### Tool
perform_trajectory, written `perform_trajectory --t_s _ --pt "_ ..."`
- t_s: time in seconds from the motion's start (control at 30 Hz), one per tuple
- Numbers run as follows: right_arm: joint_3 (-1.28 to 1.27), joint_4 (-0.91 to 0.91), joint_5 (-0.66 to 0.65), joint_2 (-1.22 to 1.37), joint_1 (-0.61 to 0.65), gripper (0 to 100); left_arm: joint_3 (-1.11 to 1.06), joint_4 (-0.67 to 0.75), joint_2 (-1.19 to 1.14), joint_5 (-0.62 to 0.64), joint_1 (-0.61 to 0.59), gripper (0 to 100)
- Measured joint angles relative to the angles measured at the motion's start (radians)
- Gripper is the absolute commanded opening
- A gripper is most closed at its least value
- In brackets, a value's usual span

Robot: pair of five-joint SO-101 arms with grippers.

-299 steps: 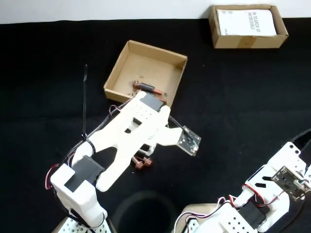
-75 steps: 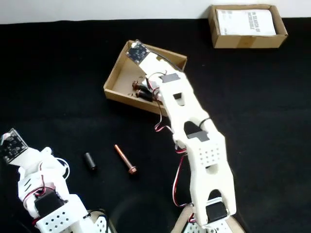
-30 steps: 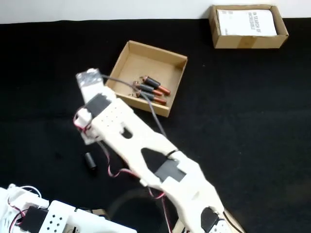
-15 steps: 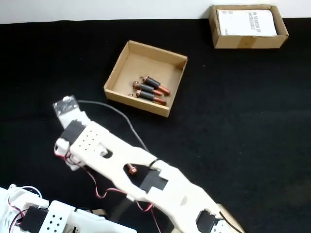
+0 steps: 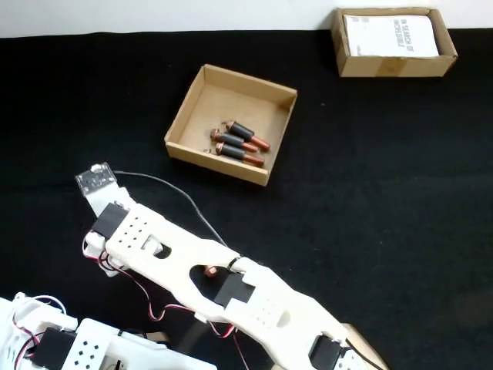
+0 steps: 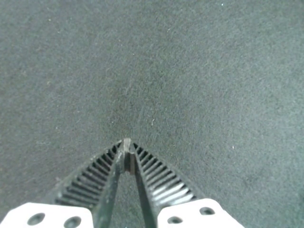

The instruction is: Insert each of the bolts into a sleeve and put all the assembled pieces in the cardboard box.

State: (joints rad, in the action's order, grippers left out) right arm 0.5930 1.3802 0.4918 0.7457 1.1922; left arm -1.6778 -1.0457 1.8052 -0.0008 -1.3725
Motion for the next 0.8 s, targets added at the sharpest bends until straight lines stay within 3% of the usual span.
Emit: perform_trajectory --t_s 0.2,0.37,0.8 --pt "0.0 -0.015 0.0 0.0 0.0 15.4 0.0 0.0 0.0 0.0 0.0 1" --pt "0.003 -0.015 0.0 0.023 0.0 0.2 0.0 0.0 0.0 0.0 0.0 1" --pt "0.035 0.006 0.0 0.077 -0.02 0.7 -0.002 0.0 0.003 0.0 0.0 1"
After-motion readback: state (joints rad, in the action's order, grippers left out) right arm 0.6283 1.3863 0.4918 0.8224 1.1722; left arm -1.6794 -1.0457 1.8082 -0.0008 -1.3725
